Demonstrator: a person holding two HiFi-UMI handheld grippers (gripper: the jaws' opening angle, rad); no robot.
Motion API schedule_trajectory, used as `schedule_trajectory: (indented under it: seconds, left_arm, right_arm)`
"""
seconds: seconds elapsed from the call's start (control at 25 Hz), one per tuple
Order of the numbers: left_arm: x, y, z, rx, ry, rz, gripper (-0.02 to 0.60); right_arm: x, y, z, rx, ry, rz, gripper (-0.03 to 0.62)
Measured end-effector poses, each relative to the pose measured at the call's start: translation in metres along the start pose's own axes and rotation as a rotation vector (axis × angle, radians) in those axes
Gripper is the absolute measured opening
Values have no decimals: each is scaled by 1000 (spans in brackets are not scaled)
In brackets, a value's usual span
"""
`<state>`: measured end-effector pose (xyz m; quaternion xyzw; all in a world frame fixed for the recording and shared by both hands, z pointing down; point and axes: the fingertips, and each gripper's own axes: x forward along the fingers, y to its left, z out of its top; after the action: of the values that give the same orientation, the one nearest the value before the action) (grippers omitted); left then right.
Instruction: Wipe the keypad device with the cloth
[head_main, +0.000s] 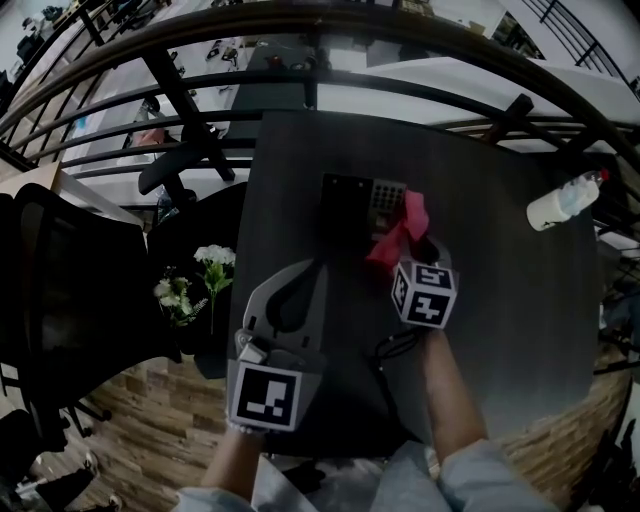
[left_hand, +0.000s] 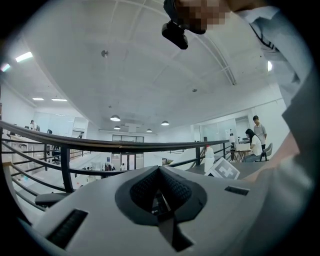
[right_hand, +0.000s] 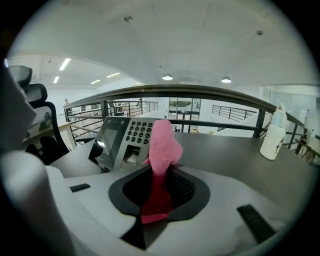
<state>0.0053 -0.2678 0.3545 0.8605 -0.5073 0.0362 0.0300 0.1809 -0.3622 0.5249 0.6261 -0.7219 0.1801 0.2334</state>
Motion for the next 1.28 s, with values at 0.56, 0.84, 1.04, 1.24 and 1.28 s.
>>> schedule_trajectory:
  seconds: [0.56,0.84,1.04,1.24,1.28]
  left_arm:
    - [-12,-12,8,22,-4,-2,2]
    - [-19,-17,20,26,-22,16,2]
    - [-22,-22,34,34,-39,21,2]
    - [-31,-25,47,32,-49,31,2]
    - [-32,-26,49,36,-50,30,2]
  right_arm:
    - [-33,11,-24,91,15,48,78]
    - [-66,12,-7,76,-64,80,78]
    - [-94,9,15,49,-139,97,78]
    - [-124,18,42,-45,-229,120,78]
    - [-130,20,47,-53,-244,122,78]
